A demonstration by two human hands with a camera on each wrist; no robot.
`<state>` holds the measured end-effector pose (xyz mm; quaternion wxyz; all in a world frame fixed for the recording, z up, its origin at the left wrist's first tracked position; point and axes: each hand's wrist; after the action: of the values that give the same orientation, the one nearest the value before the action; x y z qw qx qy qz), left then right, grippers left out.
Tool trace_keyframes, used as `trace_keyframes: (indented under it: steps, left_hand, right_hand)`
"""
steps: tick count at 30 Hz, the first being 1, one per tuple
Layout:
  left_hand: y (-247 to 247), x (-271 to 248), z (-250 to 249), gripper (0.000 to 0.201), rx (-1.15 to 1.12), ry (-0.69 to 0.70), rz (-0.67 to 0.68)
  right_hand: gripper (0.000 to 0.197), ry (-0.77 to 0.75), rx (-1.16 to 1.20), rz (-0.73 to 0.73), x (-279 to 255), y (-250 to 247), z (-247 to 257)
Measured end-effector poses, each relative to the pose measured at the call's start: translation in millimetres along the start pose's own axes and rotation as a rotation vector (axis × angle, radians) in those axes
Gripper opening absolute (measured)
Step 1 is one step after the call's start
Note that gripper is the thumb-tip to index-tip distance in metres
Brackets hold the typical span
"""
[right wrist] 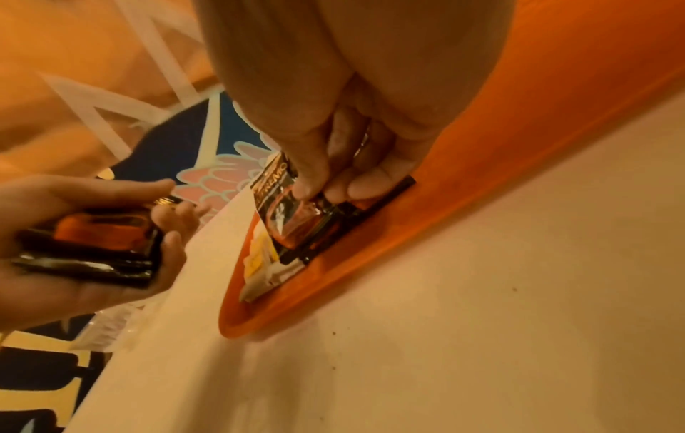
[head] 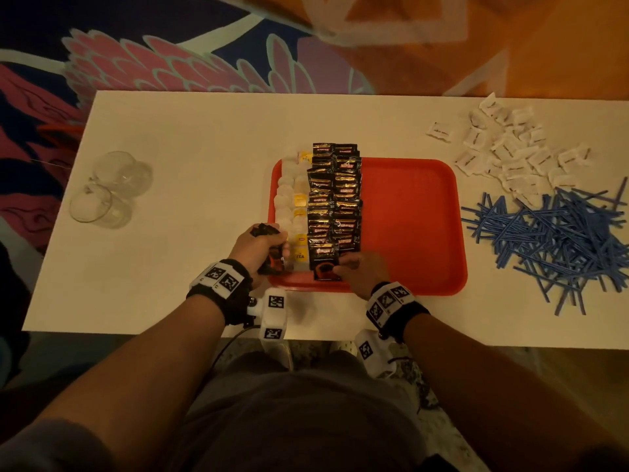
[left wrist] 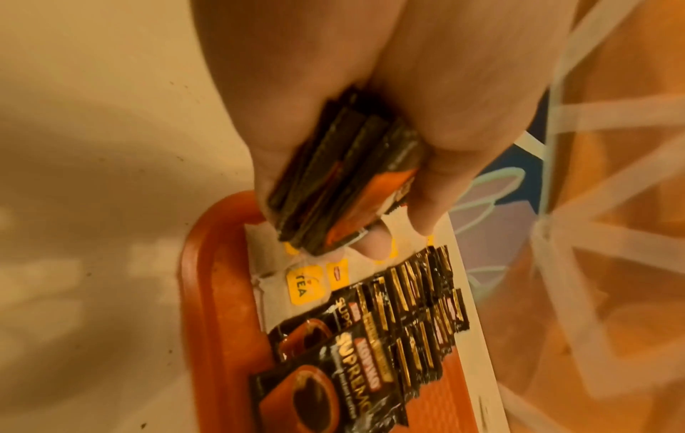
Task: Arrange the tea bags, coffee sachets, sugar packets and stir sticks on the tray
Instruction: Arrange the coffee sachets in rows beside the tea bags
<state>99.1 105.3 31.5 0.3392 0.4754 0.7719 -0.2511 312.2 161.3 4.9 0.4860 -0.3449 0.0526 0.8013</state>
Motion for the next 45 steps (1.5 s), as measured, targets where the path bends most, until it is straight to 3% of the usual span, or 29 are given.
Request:
trace_keyframes:
  steps: [11,15,21,26,30,33,37,42,45]
  left_hand:
    - [-23,-4,21,0.024,-0.107,-0.059,0.023]
    - [-24,-8,22,0.043,-0.123,-0.073,0.069]
    - [-20,-12,19,0.036,-0.250,-0.123,0.194]
    - [-12,-12,11,0.031,-0.156,-0.126,0.148]
    - [-4,-10,4,0.035,0.059,-0.043,0.086]
    - [4,-10,-2,0.046,0.124,0.051,0.065]
    - [21,-14,-10,0.039,0.252,0.152,0.033]
    - [38,-24,-21,0.028,0.387,0.293,-0.067]
    - [43,-31,-26,0.032,0.276,0.297,-0.059]
  right_hand:
    - [0.018,0.044,-0.127,-0.138,19,21,-8]
    - [0.021,0.055,-0.118,-0.148,19,23,-9]
    - [0.021,0.029,-0.129,-0.157,11,18,-6]
    - [0.020,0.025,-0.070,-0.186,2,7,-5]
    - [0.021,-0.004,-0.017,-0.146,-6,-1,4]
    - [0.025,-0.036,0.120,-0.015,-19,-3,25]
    - [0.028,0.010,0.369,0.135,-34,5,52]
    - [0.013,-0.080,0.315,0.067,-34,3,54]
    - [0.013,-0.128,0.233,0.059,-35,-2,48]
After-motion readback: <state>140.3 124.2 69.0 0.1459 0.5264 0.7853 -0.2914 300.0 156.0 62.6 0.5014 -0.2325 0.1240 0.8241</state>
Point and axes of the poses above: each hand's wrist, its own x-axis towards the middle knuckle, its own y-axis out of the palm, z = x × y, and after that the axes turned 15 degrees about x, right-handed
